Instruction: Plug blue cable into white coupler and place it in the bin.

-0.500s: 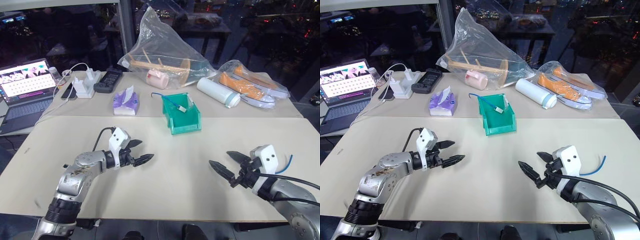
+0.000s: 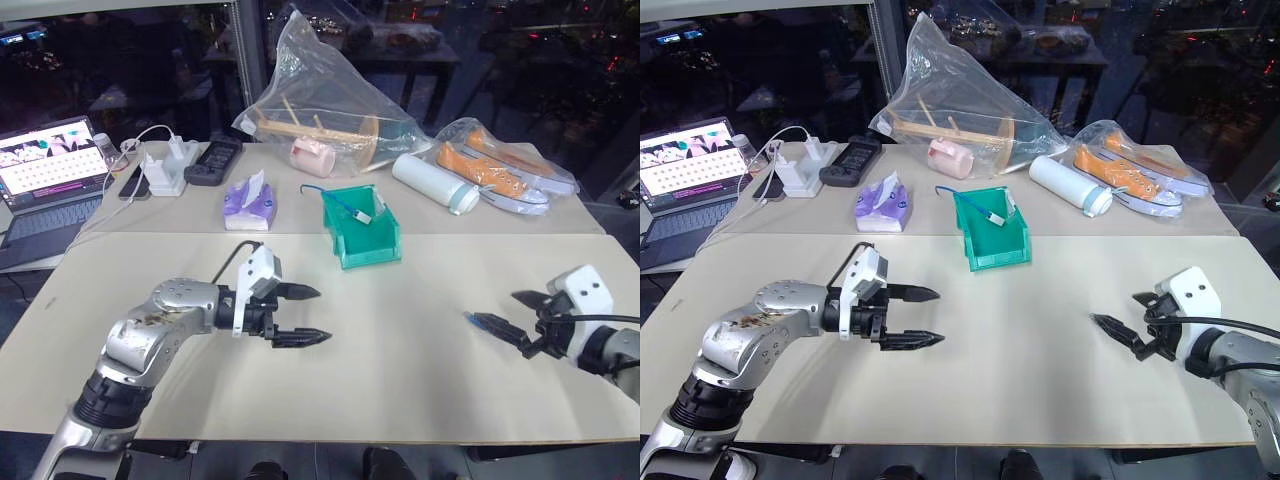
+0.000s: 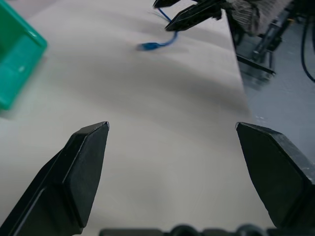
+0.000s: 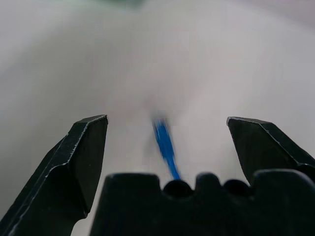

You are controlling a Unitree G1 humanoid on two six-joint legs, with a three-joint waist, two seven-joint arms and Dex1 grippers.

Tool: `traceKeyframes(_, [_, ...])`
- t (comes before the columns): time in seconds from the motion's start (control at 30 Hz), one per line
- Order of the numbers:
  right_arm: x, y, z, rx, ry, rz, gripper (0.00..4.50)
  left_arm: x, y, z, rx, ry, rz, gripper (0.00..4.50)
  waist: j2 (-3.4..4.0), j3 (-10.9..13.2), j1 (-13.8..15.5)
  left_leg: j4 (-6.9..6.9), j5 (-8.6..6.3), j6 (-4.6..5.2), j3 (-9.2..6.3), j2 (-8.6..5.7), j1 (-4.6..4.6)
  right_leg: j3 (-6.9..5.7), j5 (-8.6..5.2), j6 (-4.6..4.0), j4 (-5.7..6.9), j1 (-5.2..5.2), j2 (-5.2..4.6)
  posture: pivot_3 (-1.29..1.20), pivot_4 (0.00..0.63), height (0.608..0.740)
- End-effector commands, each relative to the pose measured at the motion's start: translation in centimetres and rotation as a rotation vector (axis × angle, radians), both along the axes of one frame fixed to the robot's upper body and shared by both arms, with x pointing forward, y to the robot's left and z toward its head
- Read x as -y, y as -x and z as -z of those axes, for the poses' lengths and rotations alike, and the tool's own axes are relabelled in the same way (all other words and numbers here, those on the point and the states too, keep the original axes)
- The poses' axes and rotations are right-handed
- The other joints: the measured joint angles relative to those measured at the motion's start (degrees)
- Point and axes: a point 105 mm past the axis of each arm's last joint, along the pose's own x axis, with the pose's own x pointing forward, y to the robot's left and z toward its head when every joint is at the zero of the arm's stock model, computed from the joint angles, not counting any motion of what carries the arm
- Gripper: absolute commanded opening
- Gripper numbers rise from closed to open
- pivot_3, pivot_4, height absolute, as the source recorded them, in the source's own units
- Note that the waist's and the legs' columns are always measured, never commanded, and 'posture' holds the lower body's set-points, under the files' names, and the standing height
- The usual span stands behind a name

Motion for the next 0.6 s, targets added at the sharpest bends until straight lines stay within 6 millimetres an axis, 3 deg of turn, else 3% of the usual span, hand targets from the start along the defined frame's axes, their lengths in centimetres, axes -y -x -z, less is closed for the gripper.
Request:
traceKeyframes(0.03, [-0.3,-0.5,0.3,-0.005,0.015,-0.064,4.50,0.1,0.4,-1.0,0.049,-0.003,0.023,4.44,0.00,0.01,0.03,0.01,0.00,0.00,0.02,0.00,0.01,0.01,0.00,0.00,0.01,0.01,0.00,0.00,0.150,0.740])
traceKeyframes(0.3, [0.5,-2.7,2.0,-0.026,0.012,-0.060,4.50,0.0,0.6,-0.7,0.051,-0.025,0.019,4.44,0.02,0.02,0.08,0.04,0.03,-0.05,0.01,0.00,0.02,0.01,0.00,0.00,0.05,0.00,0.00,0.00,0.150,0.740])
traceKeyframes(0.43, [0.5,-2.3,3.1,-0.091,0.021,-0.089,3.58,-0.3,0.5,-0.5,0.055,-0.045,0.024,4.50,0.02,0.02,0.22,0.03,0.03,-0.05,0.01,0.00,0.00,0.00,0.01,0.00,0.03,-0.01,0.00,0.00,0.150,0.740])
traceKeyframes(0.6, [-0.9,-2.1,3.2,-0.085,0.067,-0.187,1.70,-1.1,-0.3,-0.6,0.077,-0.056,-0.001,4.50,0.02,0.01,0.25,0.03,0.03,-0.05,0.01,0.00,0.01,0.00,0.00,0.00,0.03,0.01,0.00,0.00,0.150,0.740])
